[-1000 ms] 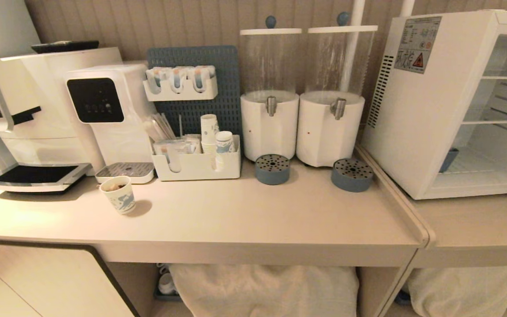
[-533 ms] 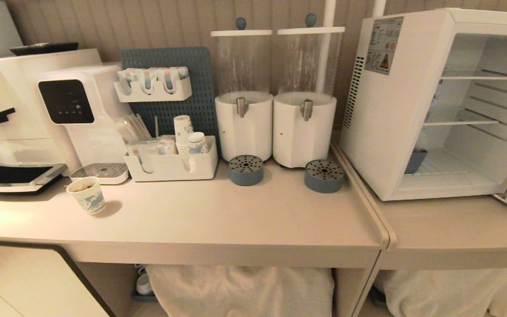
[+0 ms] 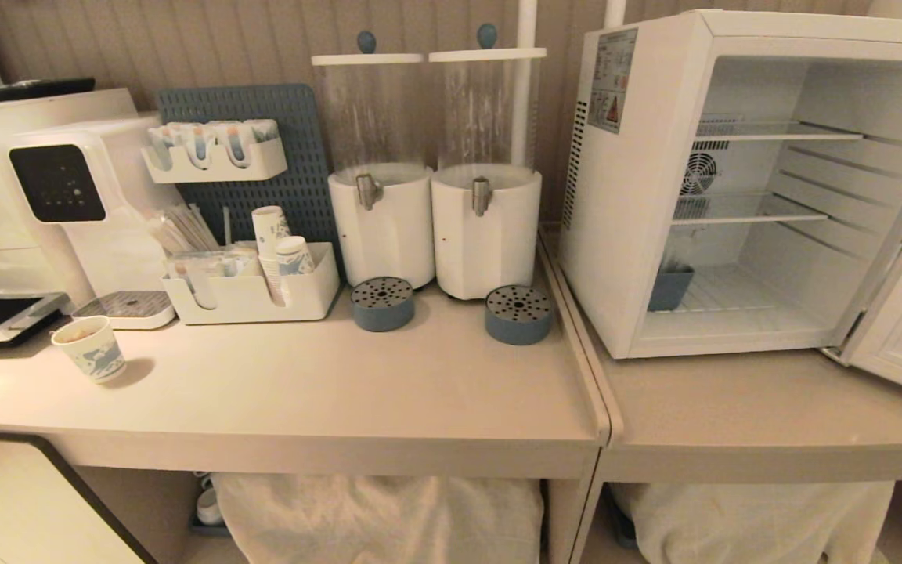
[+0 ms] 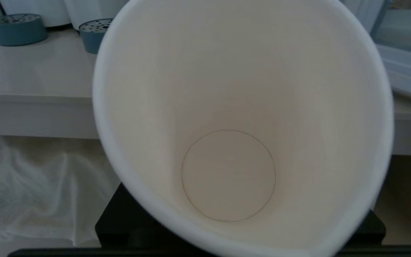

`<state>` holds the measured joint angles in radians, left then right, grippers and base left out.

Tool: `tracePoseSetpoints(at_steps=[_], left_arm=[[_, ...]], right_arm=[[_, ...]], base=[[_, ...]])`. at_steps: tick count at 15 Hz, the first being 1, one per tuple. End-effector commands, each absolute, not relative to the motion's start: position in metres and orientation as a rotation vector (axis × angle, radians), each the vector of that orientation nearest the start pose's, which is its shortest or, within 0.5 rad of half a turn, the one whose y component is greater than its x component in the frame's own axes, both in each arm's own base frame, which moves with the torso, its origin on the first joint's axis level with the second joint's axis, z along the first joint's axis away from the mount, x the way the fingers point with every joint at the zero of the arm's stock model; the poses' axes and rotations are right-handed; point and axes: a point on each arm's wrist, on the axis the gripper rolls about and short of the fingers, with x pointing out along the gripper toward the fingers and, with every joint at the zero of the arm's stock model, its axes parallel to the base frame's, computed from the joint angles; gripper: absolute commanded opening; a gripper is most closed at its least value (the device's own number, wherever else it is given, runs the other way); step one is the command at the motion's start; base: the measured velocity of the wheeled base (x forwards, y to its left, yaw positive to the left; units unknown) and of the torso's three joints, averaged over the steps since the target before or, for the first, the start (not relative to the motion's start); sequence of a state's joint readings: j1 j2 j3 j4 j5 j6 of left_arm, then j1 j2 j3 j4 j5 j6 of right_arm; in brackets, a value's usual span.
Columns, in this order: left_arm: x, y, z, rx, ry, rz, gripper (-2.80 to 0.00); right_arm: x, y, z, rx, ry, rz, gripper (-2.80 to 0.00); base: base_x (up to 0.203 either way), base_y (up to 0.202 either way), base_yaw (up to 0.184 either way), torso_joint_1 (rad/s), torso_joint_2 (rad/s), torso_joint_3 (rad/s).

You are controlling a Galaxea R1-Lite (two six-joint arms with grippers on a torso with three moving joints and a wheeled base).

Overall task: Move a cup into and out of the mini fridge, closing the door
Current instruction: Put the paper cup in the freezer

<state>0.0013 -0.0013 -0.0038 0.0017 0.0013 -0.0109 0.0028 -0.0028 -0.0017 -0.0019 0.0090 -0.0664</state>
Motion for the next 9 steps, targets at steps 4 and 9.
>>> tracePoseSetpoints(at_steps=[4,9], left_arm=[[-0.0231,0.0000,0.0761,-0.012,-0.003,0.003,-2.80],[-0.0232,0.0000,0.0765,-0.012,-0.004,0.003,-2.80]], right_arm=[[-0.0229,0.0001,0.0761,-0.068,-0.003,0.012,-2.80],[-0.0229,0.0001,0.0761,-0.068,-0.003,0.011,-2.80]], base=[[0.000,-0.195,0.001,0.001,0.00,0.002],[0.000,-0.190,0.000,0.003,0.00,0.003]])
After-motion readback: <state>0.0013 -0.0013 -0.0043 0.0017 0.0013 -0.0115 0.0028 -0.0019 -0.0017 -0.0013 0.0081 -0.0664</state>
